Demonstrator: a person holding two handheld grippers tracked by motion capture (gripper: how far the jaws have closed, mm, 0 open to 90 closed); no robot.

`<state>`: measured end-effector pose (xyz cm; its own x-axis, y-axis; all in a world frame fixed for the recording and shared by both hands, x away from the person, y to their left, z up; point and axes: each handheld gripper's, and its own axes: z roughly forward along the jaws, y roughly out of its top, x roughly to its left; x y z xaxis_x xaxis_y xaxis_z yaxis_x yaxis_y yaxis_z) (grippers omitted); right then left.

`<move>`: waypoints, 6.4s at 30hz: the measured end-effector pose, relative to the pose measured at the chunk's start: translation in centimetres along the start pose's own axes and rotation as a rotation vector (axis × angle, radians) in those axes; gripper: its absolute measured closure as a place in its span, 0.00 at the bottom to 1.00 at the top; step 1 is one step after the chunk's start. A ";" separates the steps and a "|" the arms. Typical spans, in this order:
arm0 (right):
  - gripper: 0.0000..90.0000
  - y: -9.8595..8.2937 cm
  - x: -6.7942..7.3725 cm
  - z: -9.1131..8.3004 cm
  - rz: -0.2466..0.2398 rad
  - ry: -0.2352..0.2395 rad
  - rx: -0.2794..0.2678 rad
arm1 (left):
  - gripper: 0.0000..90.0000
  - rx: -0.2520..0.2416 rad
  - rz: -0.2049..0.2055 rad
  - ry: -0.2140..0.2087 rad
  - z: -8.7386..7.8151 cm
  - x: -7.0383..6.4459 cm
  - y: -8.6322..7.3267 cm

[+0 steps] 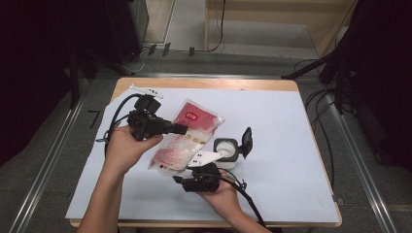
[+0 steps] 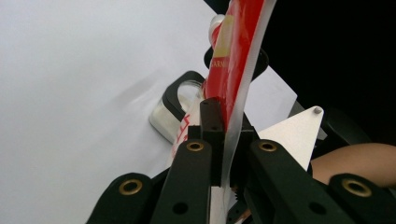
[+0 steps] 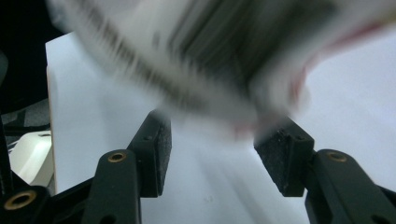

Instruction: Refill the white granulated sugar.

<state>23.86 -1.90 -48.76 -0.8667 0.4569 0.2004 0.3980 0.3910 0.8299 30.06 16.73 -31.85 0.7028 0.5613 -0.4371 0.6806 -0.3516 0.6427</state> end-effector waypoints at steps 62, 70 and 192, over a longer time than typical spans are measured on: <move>0.55 -1.0 -1.9 -4.5 0.019 -0.017 0.027 | 0.99 -0.084 -0.030 0.083 4.8 9.4 0.3; 0.55 -0.8 -1.9 -4.6 0.020 -0.017 0.023 | 0.98 -0.067 -0.023 0.092 4.1 9.4 0.0; 0.64 1.1 -3.2 -6.8 0.026 0.032 0.037 | 0.56 -0.080 -0.054 0.091 -4.7 10.0 -10.7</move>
<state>25.05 -8.39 -45.01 -0.8648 0.4415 0.2389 0.4310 0.4089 0.8044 28.88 29.60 -40.17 0.6413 0.6448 -0.4159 0.6957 -0.2598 0.6698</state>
